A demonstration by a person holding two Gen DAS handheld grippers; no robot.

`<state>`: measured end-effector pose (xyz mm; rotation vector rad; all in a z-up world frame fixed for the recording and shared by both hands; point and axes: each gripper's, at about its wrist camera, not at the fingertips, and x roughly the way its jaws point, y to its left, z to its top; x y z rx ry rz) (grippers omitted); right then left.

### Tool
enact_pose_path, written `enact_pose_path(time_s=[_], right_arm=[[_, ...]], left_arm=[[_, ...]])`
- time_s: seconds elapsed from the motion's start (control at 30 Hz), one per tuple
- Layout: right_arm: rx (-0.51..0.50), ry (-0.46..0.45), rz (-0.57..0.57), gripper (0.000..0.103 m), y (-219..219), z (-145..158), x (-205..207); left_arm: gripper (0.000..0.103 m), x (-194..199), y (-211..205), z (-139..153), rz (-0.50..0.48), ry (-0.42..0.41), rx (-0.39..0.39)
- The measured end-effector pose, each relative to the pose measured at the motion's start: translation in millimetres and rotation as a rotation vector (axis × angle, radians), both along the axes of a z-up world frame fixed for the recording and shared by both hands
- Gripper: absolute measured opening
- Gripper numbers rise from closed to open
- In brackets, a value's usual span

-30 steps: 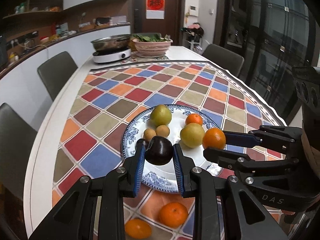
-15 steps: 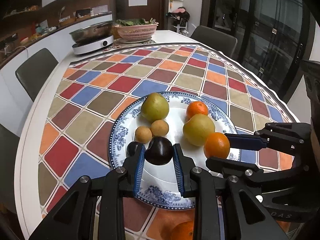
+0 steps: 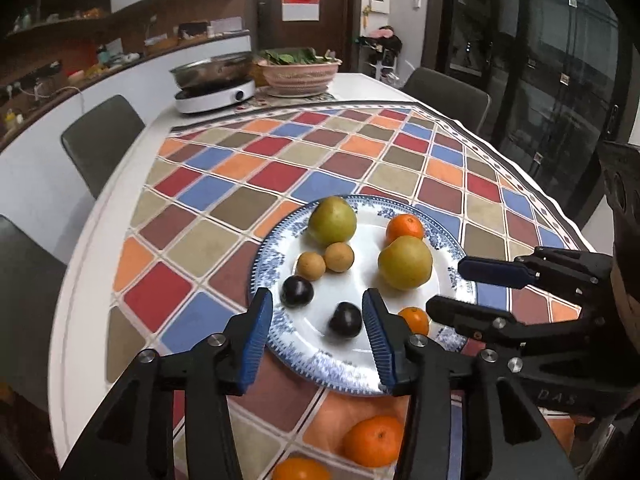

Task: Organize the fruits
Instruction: 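Open both tools to release the plum and orange onto the plate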

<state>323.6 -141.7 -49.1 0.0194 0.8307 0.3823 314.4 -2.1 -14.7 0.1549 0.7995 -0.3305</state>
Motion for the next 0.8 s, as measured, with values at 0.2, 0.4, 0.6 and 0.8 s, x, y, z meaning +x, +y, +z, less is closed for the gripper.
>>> enact_pose_path(time_s=[0.2, 0.4, 0.6, 0.8], right_arm=[[0.015, -0.041, 0.004, 0.046, 1, 20, -19], [0.026, -0.078, 0.026, 0.05, 7, 35, -41], [0.021, -0.111, 0.066, 0.05, 17, 44, -64], [0.011, -0.124, 0.103, 0.05, 27, 45, -81]], left_arm=[[0.052, -31, 8, 26, 0.048, -0.06, 0.006], [0.059, -64, 18, 44, 0.086, -0.123, 0.009], [0.065, -96, 32, 48, 0.147, -0.144, 0.005], [0.067, -121, 41, 42, 0.19, -0.144, -0.003]])
